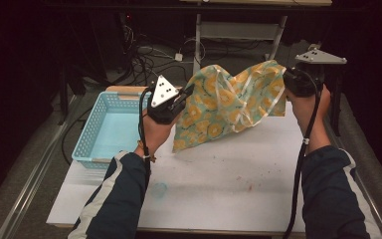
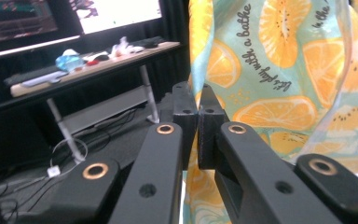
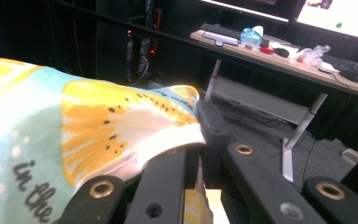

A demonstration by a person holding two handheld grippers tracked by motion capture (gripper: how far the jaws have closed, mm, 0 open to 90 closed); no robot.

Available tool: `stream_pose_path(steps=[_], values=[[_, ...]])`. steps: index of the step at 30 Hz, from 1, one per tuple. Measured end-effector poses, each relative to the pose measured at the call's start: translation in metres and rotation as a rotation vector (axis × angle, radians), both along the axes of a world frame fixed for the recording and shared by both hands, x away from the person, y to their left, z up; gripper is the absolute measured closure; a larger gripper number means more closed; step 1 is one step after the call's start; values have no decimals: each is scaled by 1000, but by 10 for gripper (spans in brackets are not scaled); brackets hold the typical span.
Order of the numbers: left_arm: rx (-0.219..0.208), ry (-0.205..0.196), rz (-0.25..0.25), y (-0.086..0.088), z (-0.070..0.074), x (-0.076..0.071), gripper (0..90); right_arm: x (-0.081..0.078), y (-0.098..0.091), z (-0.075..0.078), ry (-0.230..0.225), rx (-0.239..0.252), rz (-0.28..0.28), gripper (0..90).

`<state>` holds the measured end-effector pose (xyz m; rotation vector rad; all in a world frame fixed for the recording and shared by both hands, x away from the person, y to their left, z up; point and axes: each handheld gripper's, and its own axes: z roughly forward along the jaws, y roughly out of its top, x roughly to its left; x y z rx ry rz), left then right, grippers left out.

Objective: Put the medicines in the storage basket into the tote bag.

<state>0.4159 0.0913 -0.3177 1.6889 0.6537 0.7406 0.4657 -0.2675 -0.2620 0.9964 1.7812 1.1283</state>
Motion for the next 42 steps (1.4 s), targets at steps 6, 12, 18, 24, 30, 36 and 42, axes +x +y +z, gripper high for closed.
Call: stream_pose_path(steps=[6, 12, 18, 24, 30, 36, 42], values=[[49, 35, 40, -2, -17, 7, 872, 5, 12, -15, 23, -18, 24, 860], [95, 89, 134, 4, -31, 19, 873, 8, 19, -28, 41, 1, 55, 678], [92, 147, 220, 13, -38, 29, 872, -2, 19, -22, 6, 47, 89, 485], [104, 118, 182, 14, -41, 24, 789, -19, 19, -21, -35, 58, 120, 437], [160, 74, 155, 11, -39, 10, 604, -35, 22, -27, -57, 72, 153, 426], [176, 52, 124, 15, -47, -5, 405, -49, 28, -42, -50, 66, 201, 413], [202, 21, 83, 20, -55, -28, 287, -68, 32, -58, -53, 64, 235, 396]])
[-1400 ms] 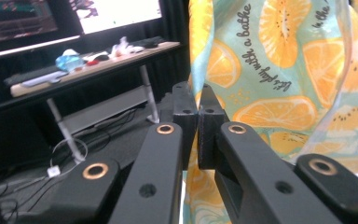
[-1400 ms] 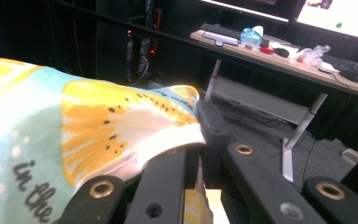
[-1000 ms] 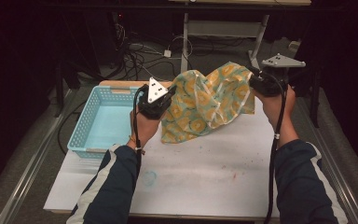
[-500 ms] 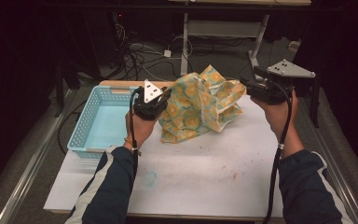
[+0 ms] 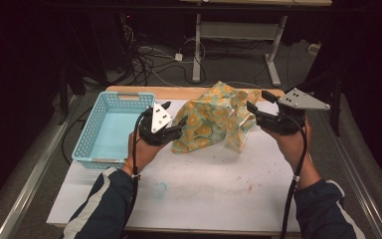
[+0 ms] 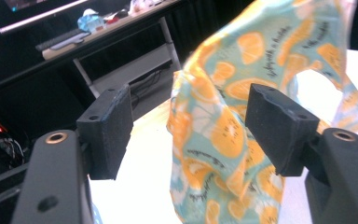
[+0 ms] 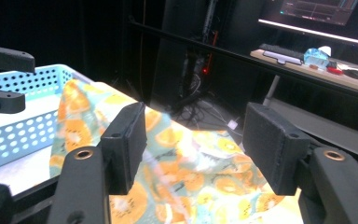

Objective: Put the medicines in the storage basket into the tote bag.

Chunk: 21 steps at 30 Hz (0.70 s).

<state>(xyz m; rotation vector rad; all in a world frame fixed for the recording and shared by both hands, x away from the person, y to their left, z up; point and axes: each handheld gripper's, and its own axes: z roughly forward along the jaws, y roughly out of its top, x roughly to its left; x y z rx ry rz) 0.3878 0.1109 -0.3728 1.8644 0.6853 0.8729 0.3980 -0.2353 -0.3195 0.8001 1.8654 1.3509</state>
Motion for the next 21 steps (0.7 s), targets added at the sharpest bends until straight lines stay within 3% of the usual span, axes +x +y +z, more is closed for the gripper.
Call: stream_pose_path(steps=[10, 13, 17, 21], values=[[-11, -10, -62, 17, -11, -28, 193, -28, 4, -17, -33, 26, 32, 333], [18, -21, -59, 24, -17, -32, 192, -32, 4, -23, -26, 19, 22, 301], [39, -6, -54, 37, -26, -36, 173, -38, 1, -35, -25, 2, 8, 274], [34, 0, -54, 52, -30, -40, 170, -41, -4, -49, -14, -14, -4, 265]])
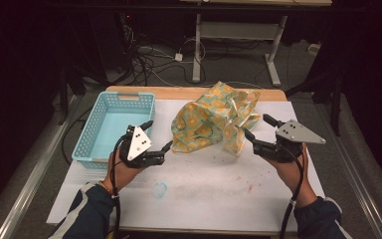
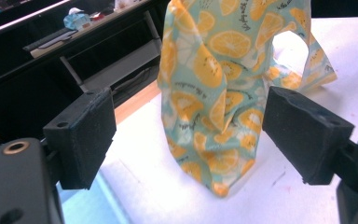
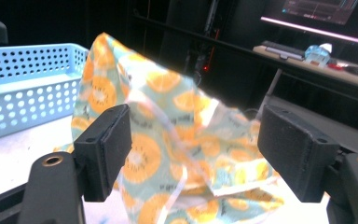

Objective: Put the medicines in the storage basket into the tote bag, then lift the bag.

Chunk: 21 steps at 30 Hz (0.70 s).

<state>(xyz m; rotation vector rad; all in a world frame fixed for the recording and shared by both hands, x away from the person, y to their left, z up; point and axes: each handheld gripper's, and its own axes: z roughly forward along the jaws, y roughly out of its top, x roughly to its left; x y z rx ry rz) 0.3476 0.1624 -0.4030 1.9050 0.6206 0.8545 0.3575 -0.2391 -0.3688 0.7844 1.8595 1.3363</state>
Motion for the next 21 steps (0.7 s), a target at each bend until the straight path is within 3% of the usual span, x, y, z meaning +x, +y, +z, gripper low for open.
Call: stream_pose_path(steps=[6, 13, 21], values=[[-3, 14, 18, 16, -4, -7, 169, -2, -7, -18, 45, 1, -5, 236], [3, 13, 22, 31, -11, -13, 169, -10, -7, -29, 43, -44, 0, 196], [40, 21, 36, 39, -21, -24, 169, -21, -10, -39, 28, -73, -5, 173]])
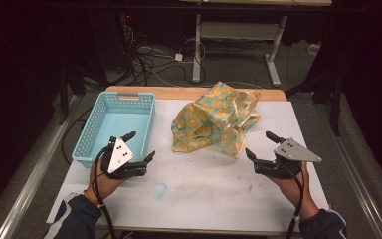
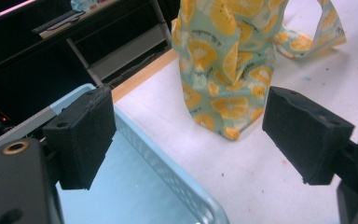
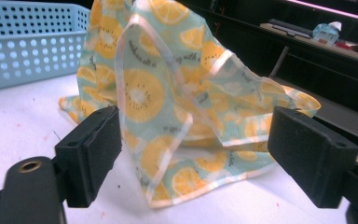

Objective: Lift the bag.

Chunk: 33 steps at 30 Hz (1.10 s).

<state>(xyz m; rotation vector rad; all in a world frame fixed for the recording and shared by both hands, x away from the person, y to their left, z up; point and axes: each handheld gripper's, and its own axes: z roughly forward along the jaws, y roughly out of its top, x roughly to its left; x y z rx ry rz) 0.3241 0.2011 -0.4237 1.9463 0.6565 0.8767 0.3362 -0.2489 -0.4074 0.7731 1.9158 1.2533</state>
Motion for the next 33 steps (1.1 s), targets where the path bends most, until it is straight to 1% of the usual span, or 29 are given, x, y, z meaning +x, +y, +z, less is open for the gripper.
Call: stream_pose_path(steps=[4, 6, 10, 11, 14, 18, 21, 23, 25, 27, 31, 33], values=[[5, 8, 3, 5, -4, -5, 169, -7, -3, -4, -6, -2, 12, 167], [6, 7, 4, 7, -5, -8, 169, -10, -3, -7, -4, -10, 15, 165], [20, 8, 4, 12, -9, -15, 168, -18, -4, -12, -20, -31, 25, 165], [22, 8, 9, 13, -10, -16, 169, -20, -4, -13, -18, -28, 28, 165], [29, 20, 16, 18, -14, -21, 169, -26, -5, -19, -14, -42, 31, 165], [41, 23, 23, 24, -18, -27, 169, -33, -6, -26, -1, -42, 42, 165], [58, 38, 27, 27, -24, -31, 169, -37, -7, -33, 9, -47, 41, 164], [68, 50, 30, 29, -28, -34, 169, -40, -7, -39, 29, -49, 45, 164], [71, 61, 33, 31, -31, -37, 169, -42, -7, -44, 46, -62, 48, 163], [79, 73, 35, 32, -34, -40, 169, -44, -7, -48, 57, -70, 52, 163], [72, 98, 39, 35, -39, -45, 169, -48, -7, -56, 80, -89, 60, 163], [75, 94, 35, 35, -40, -48, 162, -49, -6, -56, 79, -98, 59, 163]])
